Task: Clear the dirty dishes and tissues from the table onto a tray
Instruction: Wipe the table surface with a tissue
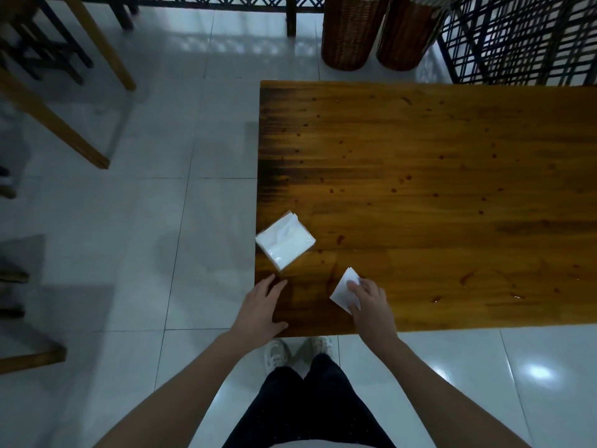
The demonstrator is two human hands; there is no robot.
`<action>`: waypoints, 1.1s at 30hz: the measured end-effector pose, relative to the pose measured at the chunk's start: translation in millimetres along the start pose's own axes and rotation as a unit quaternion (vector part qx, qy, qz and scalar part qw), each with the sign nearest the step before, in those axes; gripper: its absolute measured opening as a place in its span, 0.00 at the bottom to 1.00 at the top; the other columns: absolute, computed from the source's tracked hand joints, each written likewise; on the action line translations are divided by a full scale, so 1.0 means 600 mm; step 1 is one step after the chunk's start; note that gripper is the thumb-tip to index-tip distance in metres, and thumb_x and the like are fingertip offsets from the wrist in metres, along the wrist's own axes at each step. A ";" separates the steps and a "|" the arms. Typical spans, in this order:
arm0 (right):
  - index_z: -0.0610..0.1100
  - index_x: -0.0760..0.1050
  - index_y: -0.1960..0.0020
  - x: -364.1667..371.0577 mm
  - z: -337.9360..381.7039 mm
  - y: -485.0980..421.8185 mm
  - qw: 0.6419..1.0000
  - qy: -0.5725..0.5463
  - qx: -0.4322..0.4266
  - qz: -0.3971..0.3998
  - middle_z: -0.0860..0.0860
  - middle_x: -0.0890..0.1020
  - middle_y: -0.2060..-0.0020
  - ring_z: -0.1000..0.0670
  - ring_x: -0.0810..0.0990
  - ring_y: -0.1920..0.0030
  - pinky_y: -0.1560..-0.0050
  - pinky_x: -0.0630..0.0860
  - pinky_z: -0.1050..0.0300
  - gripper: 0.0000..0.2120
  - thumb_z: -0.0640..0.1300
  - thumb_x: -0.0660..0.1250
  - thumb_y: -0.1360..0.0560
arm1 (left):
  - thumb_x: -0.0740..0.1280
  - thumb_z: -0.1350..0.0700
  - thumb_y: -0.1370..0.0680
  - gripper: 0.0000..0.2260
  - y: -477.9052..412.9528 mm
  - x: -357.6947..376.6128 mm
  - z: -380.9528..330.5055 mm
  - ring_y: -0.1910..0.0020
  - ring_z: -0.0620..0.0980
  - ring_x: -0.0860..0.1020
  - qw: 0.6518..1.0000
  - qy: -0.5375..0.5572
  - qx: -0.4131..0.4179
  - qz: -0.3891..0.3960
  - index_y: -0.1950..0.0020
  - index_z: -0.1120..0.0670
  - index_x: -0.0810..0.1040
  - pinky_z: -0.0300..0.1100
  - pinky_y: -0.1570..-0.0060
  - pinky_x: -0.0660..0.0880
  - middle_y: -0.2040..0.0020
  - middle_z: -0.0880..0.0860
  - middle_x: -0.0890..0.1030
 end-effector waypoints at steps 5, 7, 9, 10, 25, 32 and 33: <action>0.45 0.68 0.33 0.014 0.013 0.005 1.000 -0.014 0.004 0.010 0.48 0.69 0.36 0.50 0.70 0.42 0.47 0.75 0.59 0.16 0.41 0.58 0.20 | 0.69 0.45 0.25 0.37 0.000 0.000 0.004 0.24 0.53 0.53 1.000 0.003 0.003 0.002 0.23 0.47 0.52 0.49 0.26 0.54 0.22 0.49 0.51; 0.44 0.67 0.33 0.024 0.023 0.010 1.000 -0.015 -0.002 0.011 0.47 0.69 0.38 0.52 0.71 0.45 0.49 0.75 0.62 0.15 0.40 0.57 0.19 | 0.69 0.45 0.25 0.37 0.000 -0.001 0.006 0.24 0.53 0.54 1.000 0.007 0.006 0.000 0.23 0.47 0.53 0.49 0.26 0.54 0.22 0.49 0.51; 0.44 0.66 0.31 0.034 0.035 0.015 1.000 -0.022 -0.007 0.017 0.48 0.69 0.38 0.52 0.71 0.46 0.48 0.75 0.62 0.17 0.39 0.57 0.19 | 0.69 0.45 0.26 0.37 0.000 -0.002 0.007 0.24 0.53 0.54 1.000 0.013 0.005 0.002 0.23 0.47 0.53 0.48 0.27 0.54 0.22 0.49 0.52; 0.44 0.65 0.30 0.039 0.042 0.017 0.999 -0.028 -0.009 0.021 0.48 0.69 0.38 0.52 0.72 0.45 0.47 0.74 0.63 0.18 0.39 0.57 0.19 | 0.69 0.45 0.26 0.37 0.000 -0.003 0.008 0.24 0.53 0.54 1.000 0.016 0.004 0.002 0.23 0.47 0.53 0.48 0.27 0.55 0.22 0.49 0.52; 0.43 0.60 0.26 0.043 0.056 0.012 0.995 -0.058 -0.054 0.060 0.49 0.71 0.33 0.51 0.73 0.38 0.38 0.70 0.62 0.27 0.34 0.63 0.23 | 0.68 0.49 0.24 0.34 0.006 -0.013 0.012 0.24 0.52 0.53 0.999 0.001 0.024 0.021 0.22 0.49 0.53 0.49 0.25 0.54 0.22 0.49 0.52; 0.41 0.67 0.30 0.018 0.047 -0.007 0.987 -0.012 -0.117 0.110 0.49 0.72 0.38 0.53 0.74 0.45 0.47 0.72 0.69 0.24 0.33 0.66 0.25 | 0.70 0.52 0.24 0.35 0.005 -0.014 0.015 0.24 0.51 0.54 0.999 -0.010 0.030 0.026 0.23 0.49 0.54 0.47 0.26 0.55 0.22 0.49 0.52; 0.41 0.71 0.33 0.015 0.049 -0.013 0.987 -0.005 -0.122 0.107 0.48 0.73 0.39 0.53 0.74 0.45 0.45 0.73 0.67 0.21 0.34 0.66 0.25 | 0.70 0.52 0.24 0.35 0.005 -0.015 0.016 0.24 0.51 0.54 0.999 -0.007 0.029 0.026 0.23 0.50 0.54 0.47 0.26 0.55 0.22 0.48 0.52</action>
Point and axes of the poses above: each hand's wrist, its own y-axis away from the middle knuckle, its own x-axis out of the palm, z = x × y, the point moved 2 cm from there along -y, towards the middle knuckle
